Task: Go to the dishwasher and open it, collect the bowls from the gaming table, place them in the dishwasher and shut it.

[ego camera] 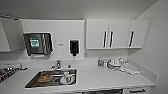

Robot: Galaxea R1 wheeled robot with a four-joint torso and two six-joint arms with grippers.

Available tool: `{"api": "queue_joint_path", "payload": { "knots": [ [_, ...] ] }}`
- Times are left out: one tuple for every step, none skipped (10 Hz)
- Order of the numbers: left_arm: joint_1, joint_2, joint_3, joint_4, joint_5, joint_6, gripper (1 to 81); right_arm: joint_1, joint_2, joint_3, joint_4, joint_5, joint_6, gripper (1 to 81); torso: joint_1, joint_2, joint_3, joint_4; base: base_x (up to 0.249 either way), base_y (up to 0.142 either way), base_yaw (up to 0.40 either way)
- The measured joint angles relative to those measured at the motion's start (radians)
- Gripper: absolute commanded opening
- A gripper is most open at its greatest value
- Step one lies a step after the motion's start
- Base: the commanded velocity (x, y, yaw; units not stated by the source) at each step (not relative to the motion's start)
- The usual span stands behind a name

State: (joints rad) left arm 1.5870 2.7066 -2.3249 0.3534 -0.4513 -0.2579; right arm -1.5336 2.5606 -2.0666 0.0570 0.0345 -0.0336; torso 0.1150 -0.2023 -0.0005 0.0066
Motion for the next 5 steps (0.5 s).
{"api": "queue_joint_path", "payload": {
  "knots": [
    [0.002,0.0,0.0,0.001,-0.001,0.0,81.1,-0.001,-0.015,0.011,0.0,-0.001,0.0,81.1,0.016,-0.025,-0.012,0.0,0.0,0.0,0.0],
    [0.001,0.0,0.0,0.002,-0.002,0.0,81.1,-0.001,-0.029,0.024,0.0,-0.001,0.0,81.1,0.033,-0.052,-0.037,0.0,0.0,0.0,0.0],
    [0.001,0.0,0.0,0.002,-0.001,0.0,81.1,-0.001,-0.044,0.043,0.0,-0.001,0.0,81.1,0.053,-0.085,-0.068,0.0,0.0,0.0,0.0],
    [0.001,-0.001,0.0,0.002,-0.002,0.0,81.1,0.0,-0.049,0.051,0.0,-0.001,0.0,81.1,0.074,-0.117,-0.098,0.0,0.0,0.0,0.0],
    [0.001,-0.003,0.0,0.002,-0.002,0.0,81.1,0.002,-0.051,0.057,0.0,0.0,0.001,81.1,0.095,-0.149,-0.129,0.0,0.0,0.0,0.0]
  ]
}}
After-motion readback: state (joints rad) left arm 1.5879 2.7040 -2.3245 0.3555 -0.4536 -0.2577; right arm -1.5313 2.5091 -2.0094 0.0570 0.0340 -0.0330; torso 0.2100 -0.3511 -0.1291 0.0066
